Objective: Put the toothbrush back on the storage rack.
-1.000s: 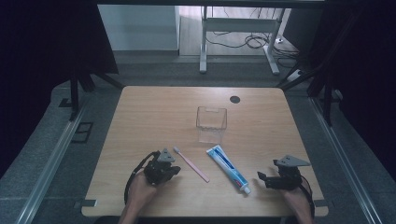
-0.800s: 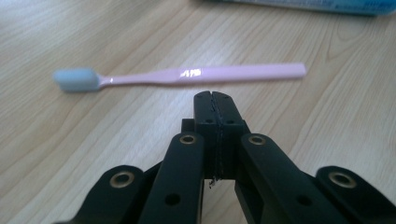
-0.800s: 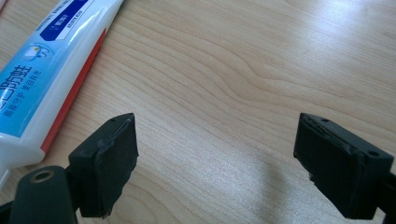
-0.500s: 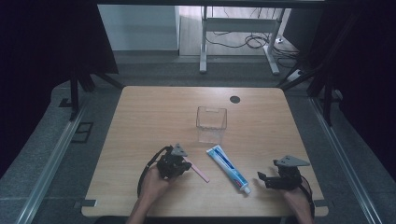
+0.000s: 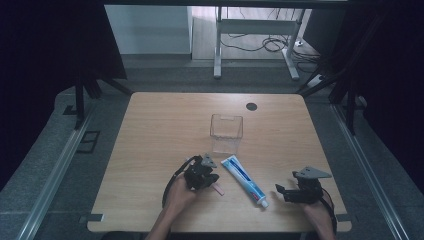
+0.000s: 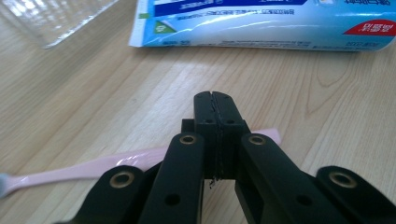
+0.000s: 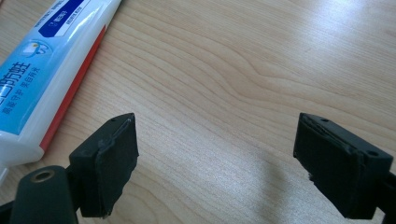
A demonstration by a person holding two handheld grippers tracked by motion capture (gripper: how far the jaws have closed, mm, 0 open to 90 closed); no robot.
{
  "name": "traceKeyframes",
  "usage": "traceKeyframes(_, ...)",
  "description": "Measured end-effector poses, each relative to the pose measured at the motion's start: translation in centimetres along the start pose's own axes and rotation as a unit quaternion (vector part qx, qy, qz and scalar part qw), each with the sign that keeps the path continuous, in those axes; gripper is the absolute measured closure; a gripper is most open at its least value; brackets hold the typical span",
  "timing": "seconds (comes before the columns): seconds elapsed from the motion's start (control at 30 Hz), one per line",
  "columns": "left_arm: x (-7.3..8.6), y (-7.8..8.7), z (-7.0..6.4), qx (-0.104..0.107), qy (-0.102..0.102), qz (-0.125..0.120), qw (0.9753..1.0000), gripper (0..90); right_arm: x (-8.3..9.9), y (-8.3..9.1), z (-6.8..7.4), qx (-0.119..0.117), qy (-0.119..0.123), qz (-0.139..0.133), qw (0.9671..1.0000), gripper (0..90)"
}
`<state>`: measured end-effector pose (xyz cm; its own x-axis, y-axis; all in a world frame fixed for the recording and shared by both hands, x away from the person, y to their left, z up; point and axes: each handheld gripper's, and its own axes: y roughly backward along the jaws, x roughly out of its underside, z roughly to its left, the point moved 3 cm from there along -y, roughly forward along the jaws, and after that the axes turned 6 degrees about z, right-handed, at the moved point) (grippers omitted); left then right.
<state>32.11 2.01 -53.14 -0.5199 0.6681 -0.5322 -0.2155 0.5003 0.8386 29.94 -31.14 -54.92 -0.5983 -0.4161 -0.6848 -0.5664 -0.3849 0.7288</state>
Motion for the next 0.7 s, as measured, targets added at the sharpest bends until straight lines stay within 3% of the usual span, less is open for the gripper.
traceKeyframes(0.27,0.3,-1.1,-0.9,-0.001,-0.008,0.01,0.9999,89.4,0.0,-0.1,0.1,0.001,0.005,0.005,1.0,14.2)
traceKeyframes(0.7,1.2,-0.9,-1.0,-0.006,-0.005,0.023,0.9997,89.4,0.0,0.0,0.1,0.002,0.006,0.002,1.0,14.3)
